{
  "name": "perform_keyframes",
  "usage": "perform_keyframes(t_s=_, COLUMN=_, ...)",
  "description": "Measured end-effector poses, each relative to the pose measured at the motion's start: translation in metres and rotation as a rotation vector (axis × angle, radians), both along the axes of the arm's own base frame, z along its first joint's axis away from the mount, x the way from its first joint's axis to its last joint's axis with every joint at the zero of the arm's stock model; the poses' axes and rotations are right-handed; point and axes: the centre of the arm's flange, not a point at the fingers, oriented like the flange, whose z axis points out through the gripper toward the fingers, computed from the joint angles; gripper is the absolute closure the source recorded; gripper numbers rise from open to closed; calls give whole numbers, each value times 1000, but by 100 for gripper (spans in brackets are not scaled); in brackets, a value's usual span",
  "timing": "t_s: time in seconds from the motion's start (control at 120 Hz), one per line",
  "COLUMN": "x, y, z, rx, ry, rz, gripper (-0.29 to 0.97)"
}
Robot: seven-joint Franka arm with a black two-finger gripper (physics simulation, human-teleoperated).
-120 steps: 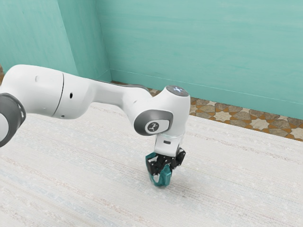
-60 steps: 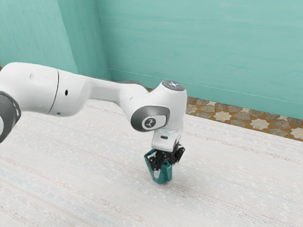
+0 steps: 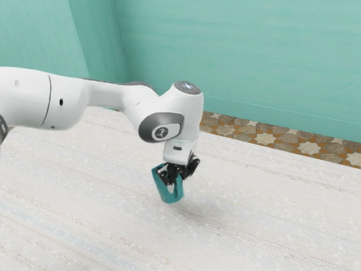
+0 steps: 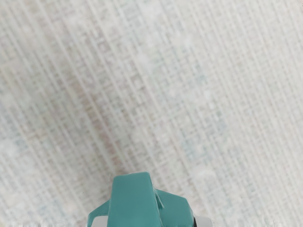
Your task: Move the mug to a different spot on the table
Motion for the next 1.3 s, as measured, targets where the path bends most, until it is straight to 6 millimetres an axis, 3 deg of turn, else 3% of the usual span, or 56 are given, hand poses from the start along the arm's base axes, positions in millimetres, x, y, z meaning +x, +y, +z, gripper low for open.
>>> perform_keyframes(t_s=0.317, x=-7, y=75, z=-1, rx=136, ry=-18, rz=78, gripper=58)
perform_keyframes(t_s=0.5, x=-13, y=106, z=-17, rx=160, ry=12, rz=131, gripper=58)
perform_keyframes(t_s=0.767, x=-16, y=119, z=-43, rx=177, ry=40, rz=158, gripper=57)
perform_keyframes(t_s=1.008, x=-20, y=121, z=-49, rx=155, ry=54, rz=202, gripper=20)
perform_keyframes(t_s=1.3, x=-19, y=120, z=-38, rx=137, ry=35, rz=239, gripper=5)
